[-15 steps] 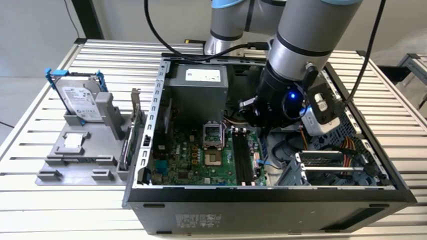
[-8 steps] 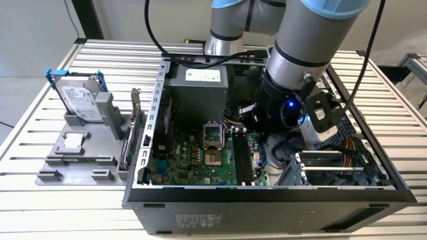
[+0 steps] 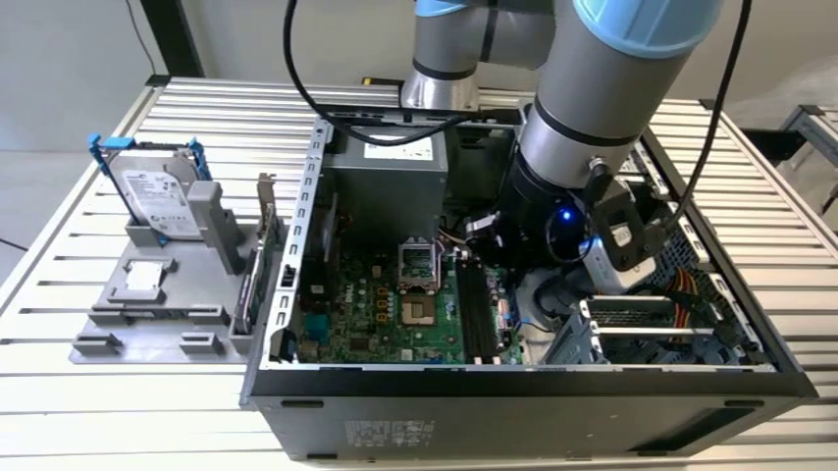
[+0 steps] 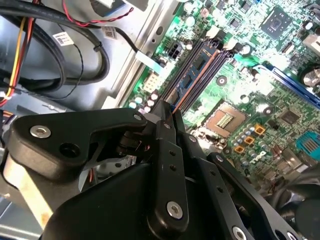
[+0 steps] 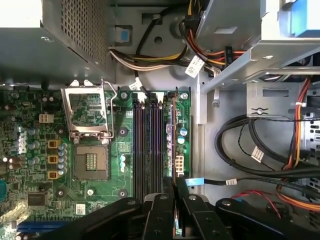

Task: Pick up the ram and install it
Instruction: 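Insert the ram into the slot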

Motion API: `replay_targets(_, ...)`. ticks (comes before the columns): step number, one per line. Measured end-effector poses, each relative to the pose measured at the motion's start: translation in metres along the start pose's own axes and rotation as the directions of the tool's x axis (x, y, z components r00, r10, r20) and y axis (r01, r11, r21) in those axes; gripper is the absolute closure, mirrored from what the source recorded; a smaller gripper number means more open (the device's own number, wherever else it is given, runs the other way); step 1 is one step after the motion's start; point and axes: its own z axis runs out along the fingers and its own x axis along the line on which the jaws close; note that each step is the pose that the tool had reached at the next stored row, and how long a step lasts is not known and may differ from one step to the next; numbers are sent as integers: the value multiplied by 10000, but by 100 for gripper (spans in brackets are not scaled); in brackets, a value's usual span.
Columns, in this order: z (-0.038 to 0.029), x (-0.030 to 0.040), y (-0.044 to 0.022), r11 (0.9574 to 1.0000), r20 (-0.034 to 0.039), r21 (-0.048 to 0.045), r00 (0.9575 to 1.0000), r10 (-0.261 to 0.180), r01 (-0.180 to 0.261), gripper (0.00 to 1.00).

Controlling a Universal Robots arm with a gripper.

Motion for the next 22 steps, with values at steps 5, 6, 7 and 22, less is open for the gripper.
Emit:
replay_targets(5, 74, 15, -6, 10000, 0, 0, 10000, 0, 0, 100)
replay_targets(6, 89, 19, -7, 10000, 0, 0, 10000, 0, 0, 100)
replay_targets(7, 102, 22, -9, 10000, 0, 0, 10000, 0, 0, 100)
replay_targets(22, 338, 44, -25, 10000, -4, -1, 10000, -83, 83, 100)
